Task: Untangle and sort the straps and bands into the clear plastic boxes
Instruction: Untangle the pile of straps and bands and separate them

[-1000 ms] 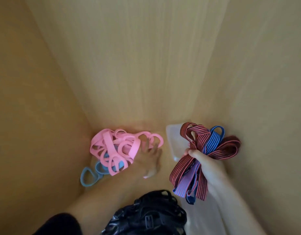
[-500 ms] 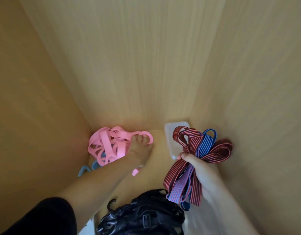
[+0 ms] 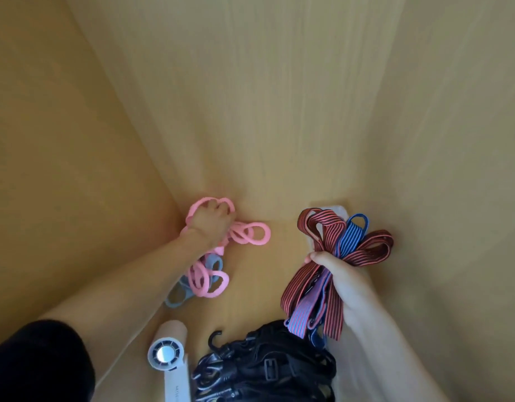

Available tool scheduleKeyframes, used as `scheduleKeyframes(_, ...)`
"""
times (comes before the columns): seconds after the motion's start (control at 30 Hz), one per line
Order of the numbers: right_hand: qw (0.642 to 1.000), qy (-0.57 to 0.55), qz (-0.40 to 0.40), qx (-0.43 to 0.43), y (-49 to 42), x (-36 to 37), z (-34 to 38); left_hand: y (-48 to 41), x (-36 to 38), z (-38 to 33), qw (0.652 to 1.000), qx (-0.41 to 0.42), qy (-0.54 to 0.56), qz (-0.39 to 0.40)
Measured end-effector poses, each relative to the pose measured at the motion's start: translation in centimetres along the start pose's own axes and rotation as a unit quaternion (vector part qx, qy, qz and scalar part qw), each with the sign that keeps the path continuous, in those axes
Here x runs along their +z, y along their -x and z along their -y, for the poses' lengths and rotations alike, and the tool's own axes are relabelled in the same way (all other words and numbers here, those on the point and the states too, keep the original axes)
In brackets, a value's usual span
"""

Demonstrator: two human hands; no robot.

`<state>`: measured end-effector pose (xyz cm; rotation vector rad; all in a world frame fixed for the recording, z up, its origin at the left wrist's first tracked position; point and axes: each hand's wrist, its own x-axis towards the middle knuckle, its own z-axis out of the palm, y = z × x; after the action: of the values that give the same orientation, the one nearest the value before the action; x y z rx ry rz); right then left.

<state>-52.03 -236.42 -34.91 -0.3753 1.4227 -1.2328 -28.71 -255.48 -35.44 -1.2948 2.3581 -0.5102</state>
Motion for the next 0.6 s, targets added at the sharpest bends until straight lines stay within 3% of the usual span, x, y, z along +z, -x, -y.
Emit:
scheduleKeyframes(0.1, 0.997, 0.07, 0.023, 0.027, -1.1, 1.1, 0.3, 0.9, -0.2, 2.4, 0.999, -0.02, -0.042, 0.001)
scheduleKeyframes(0.23, 0.995, 0.09, 0.035, -0.002, -1.4, 2.2, 0.1, 2.4, 2.3, 2.7, 0.998, -0.03, -0.058, 0.025)
scheduleKeyframes(0.37, 0.997, 0.071, 0.025, -0.005, -1.1, 2.2, -0.6, 3.4, 5.0, -0.2, 0.996, -0.041, 0.063, 0.056)
scheduleKeyframes(0.6, 0.997, 0.078, 0.022, 0.019, -0.7, 1.4, -1.3, 1.6, 3.3, -3.3, 0.996, -0.036, 0.077, -0.024)
